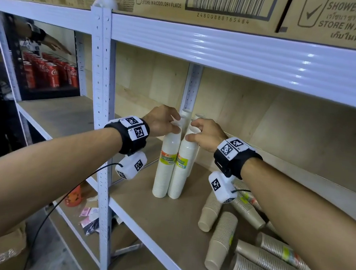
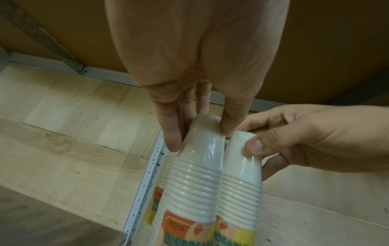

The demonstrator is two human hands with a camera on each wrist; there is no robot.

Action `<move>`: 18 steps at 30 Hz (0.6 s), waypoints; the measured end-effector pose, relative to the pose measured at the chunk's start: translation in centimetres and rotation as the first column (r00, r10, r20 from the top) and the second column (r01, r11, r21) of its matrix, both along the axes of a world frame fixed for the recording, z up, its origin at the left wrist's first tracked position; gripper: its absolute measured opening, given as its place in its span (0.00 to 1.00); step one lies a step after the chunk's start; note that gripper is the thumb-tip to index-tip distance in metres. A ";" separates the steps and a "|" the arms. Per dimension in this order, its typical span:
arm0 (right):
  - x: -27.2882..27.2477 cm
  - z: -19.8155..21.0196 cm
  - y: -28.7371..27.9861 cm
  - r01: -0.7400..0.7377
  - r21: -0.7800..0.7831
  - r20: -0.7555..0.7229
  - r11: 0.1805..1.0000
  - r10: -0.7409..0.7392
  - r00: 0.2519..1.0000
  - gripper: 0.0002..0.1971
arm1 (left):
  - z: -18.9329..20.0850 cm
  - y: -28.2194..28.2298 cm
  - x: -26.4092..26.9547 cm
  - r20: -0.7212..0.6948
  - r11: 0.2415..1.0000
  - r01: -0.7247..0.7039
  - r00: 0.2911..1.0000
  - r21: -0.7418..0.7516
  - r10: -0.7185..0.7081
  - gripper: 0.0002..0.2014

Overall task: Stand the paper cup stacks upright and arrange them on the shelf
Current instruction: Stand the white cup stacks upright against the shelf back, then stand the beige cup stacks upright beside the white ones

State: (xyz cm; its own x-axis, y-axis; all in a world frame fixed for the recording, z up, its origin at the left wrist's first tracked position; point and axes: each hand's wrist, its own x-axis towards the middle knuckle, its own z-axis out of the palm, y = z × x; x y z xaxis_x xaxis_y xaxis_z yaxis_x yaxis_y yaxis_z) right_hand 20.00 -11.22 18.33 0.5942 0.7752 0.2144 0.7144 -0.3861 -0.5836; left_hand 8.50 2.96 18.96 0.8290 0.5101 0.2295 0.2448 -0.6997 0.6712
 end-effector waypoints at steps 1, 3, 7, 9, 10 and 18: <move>-0.1 0.1 -0.2 -0.003 0.002 -0.003 1.000 0.003 1.000 0.30 | 0.1 -0.1 0.0 0.004 1.000 -0.001 1.000 0.010 0.001 0.20; 0.0 0.3 -0.6 -0.011 0.007 -0.002 1.000 0.011 1.000 0.34 | 0.5 -0.5 0.0 0.010 0.999 0.000 1.000 0.052 0.000 0.21; -0.1 1.2 -2.1 -0.027 0.013 0.091 1.000 0.026 0.996 0.31 | 2.5 -1.5 -0.1 0.027 0.989 0.023 0.999 0.145 -0.027 0.25; -0.1 1.6 -3.2 -0.041 -0.006 0.168 0.999 0.042 0.985 0.28 | 3.8 -2.1 0.1 0.048 0.985 0.041 0.998 0.170 -0.050 0.27; -0.2 1.7 -3.7 -0.047 -0.033 0.203 0.998 0.053 0.978 0.27 | 4.5 -2.5 0.2 0.057 0.983 0.052 0.996 0.178 -0.063 0.27; -0.8 -0.4 -8.9 -0.026 -0.239 0.267 0.971 0.092 0.959 0.20 | 3.7 -7.7 2.4 0.031 0.960 0.269 0.962 0.083 -0.272 0.24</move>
State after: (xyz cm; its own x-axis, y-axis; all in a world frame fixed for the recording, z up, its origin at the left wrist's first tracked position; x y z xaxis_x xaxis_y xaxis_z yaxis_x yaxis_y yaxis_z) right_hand 19.18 -20.10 17.95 0.4896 0.8546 0.1731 0.8594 -0.4394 -0.2615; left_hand 10.94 -4.72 22.69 0.9223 0.2471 0.2971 0.0117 -0.7862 0.6178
